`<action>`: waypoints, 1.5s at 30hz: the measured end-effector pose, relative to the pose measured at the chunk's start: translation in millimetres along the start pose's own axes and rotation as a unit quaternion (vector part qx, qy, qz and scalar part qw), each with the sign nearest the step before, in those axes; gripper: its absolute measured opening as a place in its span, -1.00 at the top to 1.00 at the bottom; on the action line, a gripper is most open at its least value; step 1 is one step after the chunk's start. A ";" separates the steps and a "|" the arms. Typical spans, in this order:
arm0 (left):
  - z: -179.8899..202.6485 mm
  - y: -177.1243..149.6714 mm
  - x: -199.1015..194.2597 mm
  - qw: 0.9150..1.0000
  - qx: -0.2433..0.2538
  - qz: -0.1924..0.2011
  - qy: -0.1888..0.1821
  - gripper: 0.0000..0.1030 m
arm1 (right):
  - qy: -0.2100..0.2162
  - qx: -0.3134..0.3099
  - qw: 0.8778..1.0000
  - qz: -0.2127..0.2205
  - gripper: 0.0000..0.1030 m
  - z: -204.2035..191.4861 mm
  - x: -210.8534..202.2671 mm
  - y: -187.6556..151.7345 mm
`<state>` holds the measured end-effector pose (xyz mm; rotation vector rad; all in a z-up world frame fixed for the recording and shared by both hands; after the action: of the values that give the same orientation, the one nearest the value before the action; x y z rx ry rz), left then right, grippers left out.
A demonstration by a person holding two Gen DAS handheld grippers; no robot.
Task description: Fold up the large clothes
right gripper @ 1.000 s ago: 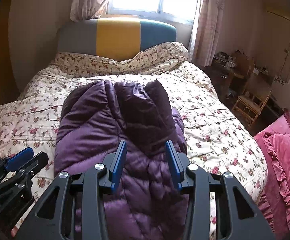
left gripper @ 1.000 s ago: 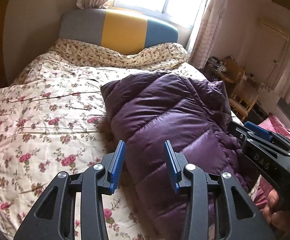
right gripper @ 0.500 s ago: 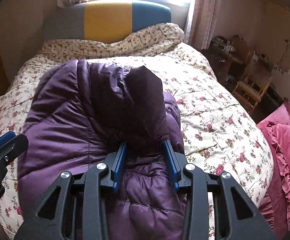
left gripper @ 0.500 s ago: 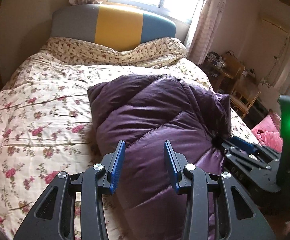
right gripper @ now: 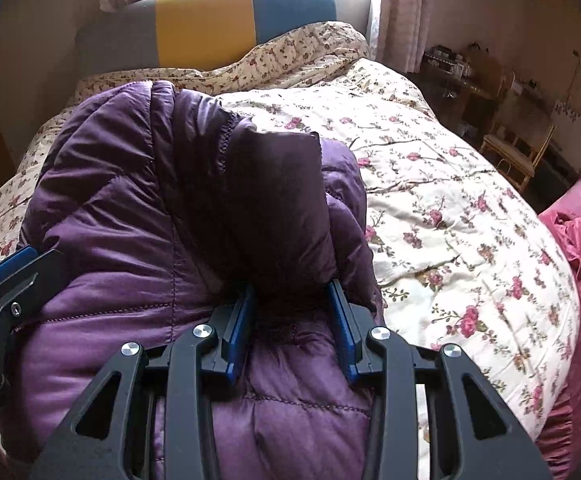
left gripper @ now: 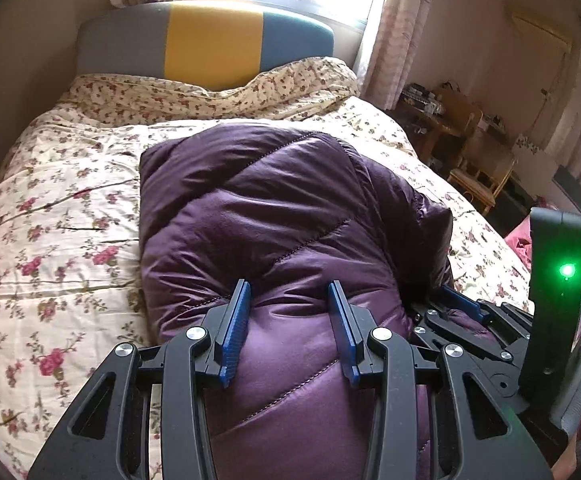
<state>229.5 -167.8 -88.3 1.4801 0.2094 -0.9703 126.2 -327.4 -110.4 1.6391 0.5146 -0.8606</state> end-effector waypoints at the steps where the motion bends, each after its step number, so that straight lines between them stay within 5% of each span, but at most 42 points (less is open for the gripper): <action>1: 1.3 -1.4 3.1 1.000 0.002 0.000 0.001 0.24 | 0.001 0.000 1.000 0.002 0.33 0.8 1.6 -0.9; 27: -30.6 19.9 -11.3 0.999 -0.033 0.019 0.012 0.10 | 0.001 0.002 0.999 0.038 0.16 -15.8 -34.5 45.2; 30: -39.7 26.8 -9.2 0.999 -0.044 0.021 0.021 -0.05 | -0.002 0.003 0.999 0.040 0.07 -14.2 -31.3 50.5; 37: -45.1 37.0 9.0 0.999 -0.030 0.007 0.032 -0.05 | -0.002 0.024 0.999 0.026 -0.21 -1.7 -12.8 60.8; 45: -31.2 32.0 32.4 0.999 -0.009 -0.010 0.033 -0.12 | 0.004 0.051 0.998 -0.022 -0.28 22.8 25.9 47.1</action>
<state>284.1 -159.5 -90.9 1.4978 0.2803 -0.9334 170.9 -363.9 -101.7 1.7307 0.5218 -0.9257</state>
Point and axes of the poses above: each gripper's, at about its wrist camera, not at the fingertips, and x roughly the way its jaws point, z to its right, y to its top, the point moved 2 cm from there along x, roughly the way its jaws point, and after that the axes turned 4 degrees about y, right-handed, at the moved point
